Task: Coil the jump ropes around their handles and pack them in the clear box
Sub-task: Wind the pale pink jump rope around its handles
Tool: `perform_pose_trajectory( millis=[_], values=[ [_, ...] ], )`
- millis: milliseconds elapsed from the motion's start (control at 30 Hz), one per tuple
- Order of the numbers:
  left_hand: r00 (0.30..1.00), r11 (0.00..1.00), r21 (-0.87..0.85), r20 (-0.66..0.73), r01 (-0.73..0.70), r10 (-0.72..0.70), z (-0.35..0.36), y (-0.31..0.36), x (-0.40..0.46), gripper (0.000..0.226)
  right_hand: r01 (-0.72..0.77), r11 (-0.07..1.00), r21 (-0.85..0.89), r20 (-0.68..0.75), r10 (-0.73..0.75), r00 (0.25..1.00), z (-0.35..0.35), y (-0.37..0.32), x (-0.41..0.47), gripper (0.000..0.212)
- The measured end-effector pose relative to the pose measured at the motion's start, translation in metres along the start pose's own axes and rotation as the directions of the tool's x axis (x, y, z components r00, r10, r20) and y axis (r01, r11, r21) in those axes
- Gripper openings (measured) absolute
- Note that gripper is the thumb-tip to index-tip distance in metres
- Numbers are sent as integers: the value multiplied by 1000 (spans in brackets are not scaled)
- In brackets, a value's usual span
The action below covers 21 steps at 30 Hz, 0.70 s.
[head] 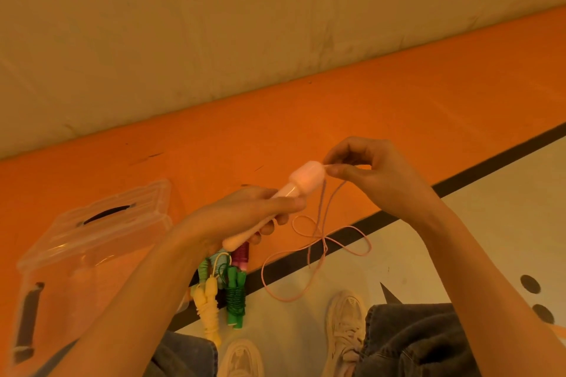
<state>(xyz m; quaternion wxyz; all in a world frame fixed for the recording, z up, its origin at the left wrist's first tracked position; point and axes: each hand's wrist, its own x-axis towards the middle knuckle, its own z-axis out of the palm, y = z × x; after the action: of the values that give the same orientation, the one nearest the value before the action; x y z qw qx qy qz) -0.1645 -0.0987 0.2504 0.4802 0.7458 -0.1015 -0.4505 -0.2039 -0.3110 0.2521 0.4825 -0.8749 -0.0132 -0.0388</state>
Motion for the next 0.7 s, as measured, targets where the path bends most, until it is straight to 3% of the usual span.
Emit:
perform_pose_trajectory(
  millis=[67,133,267,333,400,567,700],
  values=[
    [988,977,211,-150,-14,46,1,-2,1,44,-48,997,-55,14,49,999,3,2,0,8],
    [977,976,214,-197,-43,86,0,-5,1,40,-83,992,-94,38,87,995,6,4,0,17],
    [981,980,161,-133,-118,140,0,-3,-3,34,-107,991,75,202,90,975,2,-1,0,53],
    [979,976,160,-111,-150,169,-2,-2,-5,34,-146,968,204,326,73,943,-4,-4,-1,58],
    [979,971,172,-88,-168,185,-4,-2,-8,36,-148,962,228,374,54,926,-8,-6,-1,56],
    [949,919,312,-122,-240,289,1,-4,-5,32,-139,970,198,288,78,955,-7,-7,-2,54],
    [861,758,614,-244,-220,447,-1,-15,3,45,-121,964,236,166,82,983,-6,-4,-1,53]
  ],
)
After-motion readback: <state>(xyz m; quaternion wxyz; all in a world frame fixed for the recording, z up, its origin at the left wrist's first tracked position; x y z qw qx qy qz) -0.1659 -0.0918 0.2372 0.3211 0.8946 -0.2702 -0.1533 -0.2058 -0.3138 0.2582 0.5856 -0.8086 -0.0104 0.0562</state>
